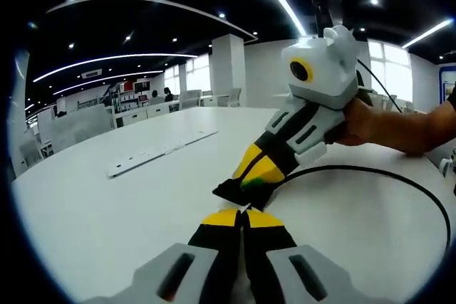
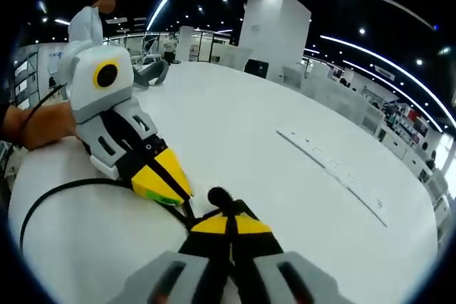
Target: Find the charging cable on the desk, coil it up and secure with Velcro.
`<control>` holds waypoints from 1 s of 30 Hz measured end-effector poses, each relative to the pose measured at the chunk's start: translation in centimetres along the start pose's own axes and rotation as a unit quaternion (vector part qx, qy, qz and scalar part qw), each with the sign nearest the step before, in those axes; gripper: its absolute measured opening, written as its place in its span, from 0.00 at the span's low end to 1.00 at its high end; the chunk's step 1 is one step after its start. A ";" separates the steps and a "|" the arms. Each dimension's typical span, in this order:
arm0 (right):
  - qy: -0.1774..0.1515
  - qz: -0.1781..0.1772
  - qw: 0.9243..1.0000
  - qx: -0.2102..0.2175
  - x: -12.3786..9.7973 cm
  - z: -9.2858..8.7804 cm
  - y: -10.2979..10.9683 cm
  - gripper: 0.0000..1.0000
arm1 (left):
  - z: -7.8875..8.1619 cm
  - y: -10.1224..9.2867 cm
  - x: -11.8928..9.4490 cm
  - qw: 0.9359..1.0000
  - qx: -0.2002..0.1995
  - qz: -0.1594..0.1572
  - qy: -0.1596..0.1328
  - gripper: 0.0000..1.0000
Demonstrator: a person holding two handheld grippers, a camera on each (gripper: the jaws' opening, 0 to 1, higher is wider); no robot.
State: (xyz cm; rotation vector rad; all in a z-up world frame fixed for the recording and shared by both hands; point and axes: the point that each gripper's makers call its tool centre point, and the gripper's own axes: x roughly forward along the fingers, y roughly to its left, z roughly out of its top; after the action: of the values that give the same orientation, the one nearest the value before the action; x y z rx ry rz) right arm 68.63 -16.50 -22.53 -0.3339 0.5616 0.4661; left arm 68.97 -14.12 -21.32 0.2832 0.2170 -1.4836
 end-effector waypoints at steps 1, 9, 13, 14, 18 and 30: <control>0.002 0.002 1.000 0.001 0.0 0.0 0.0 0.03 | 0.0 0.1 0.0 1.000 0.000 0.000 0.000 0.03; 0.018 0.026 0.999 0.036 0.3 -0.2 -0.1 0.02 | 0.0 -0.3 0.0 1.000 -0.001 0.000 0.000 0.03; 0.026 0.021 0.999 0.007 0.2 -0.2 0.1 0.03 | -0.1 -0.7 -0.1 1.000 0.000 0.001 0.000 0.03; 0.024 0.018 1.000 0.000 0.1 -0.2 0.1 0.03 | -0.1 -0.9 -0.1 1.000 -0.001 0.001 0.000 0.03; 0.010 0.007 1.000 0.006 -0.2 -0.1 0.0 0.08 | -0.1 -1.1 -0.2 1.000 -0.001 0.001 0.000 0.03; -0.021 0.013 0.998 0.059 -2.5 1.6 0.8 0.05 | -0.2 -1.6 -0.3 1.000 -0.004 0.001 -0.001 0.03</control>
State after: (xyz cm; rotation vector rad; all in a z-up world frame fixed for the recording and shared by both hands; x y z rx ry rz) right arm 67.09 -15.97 -19.97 -0.2028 0.5503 0.4627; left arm 67.36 -13.85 -21.47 0.2758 0.2216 -1.4801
